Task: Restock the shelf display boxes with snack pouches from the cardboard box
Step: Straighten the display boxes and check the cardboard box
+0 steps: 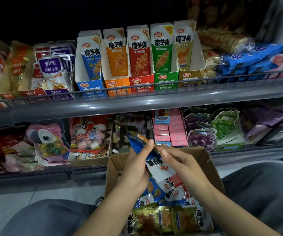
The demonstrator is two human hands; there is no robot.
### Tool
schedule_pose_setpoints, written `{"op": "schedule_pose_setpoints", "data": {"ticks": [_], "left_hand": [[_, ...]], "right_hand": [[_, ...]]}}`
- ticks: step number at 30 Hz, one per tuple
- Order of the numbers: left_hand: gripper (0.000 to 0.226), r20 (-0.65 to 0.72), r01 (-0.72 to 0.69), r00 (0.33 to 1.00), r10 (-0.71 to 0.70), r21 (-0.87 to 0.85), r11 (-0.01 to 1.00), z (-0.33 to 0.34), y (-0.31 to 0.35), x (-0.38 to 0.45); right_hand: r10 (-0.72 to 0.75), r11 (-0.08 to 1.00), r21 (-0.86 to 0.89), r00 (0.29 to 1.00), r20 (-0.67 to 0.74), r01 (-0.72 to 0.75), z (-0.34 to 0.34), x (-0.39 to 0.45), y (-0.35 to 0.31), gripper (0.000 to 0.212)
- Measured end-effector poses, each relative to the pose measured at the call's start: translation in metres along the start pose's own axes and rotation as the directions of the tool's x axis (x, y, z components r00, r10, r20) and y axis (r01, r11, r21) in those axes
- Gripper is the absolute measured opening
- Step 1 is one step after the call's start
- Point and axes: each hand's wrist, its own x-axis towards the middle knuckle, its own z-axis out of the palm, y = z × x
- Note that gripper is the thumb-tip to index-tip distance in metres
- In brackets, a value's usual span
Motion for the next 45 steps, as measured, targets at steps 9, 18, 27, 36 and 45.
{"op": "schedule_pose_setpoints", "data": {"ticks": [9,18,27,36,45], "left_hand": [[0.024,0.104,-0.003,0.995,0.007,-0.046,0.999,-0.004,0.001,0.000],[0.025,0.115,-0.003,0.993,-0.001,0.041,0.999,-0.007,0.010,0.001],[0.035,-0.007,-0.102,0.995,0.104,0.173,0.980,0.003,0.010,0.000],[0.025,0.024,-0.269,0.963,0.268,0.163,0.949,0.027,0.044,0.002],[0.040,0.149,-0.168,0.981,0.122,0.353,0.920,0.047,0.093,0.020]], "right_hand": [[-0.041,0.986,-0.165,0.997,-0.066,0.030,-0.013,0.010,-0.002,0.046],[-0.103,0.939,-0.291,0.959,0.265,0.182,-0.036,0.018,-0.012,0.058],[-0.134,0.949,-0.268,0.981,0.142,0.169,-0.032,0.016,-0.013,0.059],[0.097,0.995,-0.029,0.994,-0.053,-0.098,-0.055,0.031,-0.048,0.019],[0.060,0.892,-0.451,0.994,0.096,-0.011,-0.100,0.059,-0.126,0.036]]}}
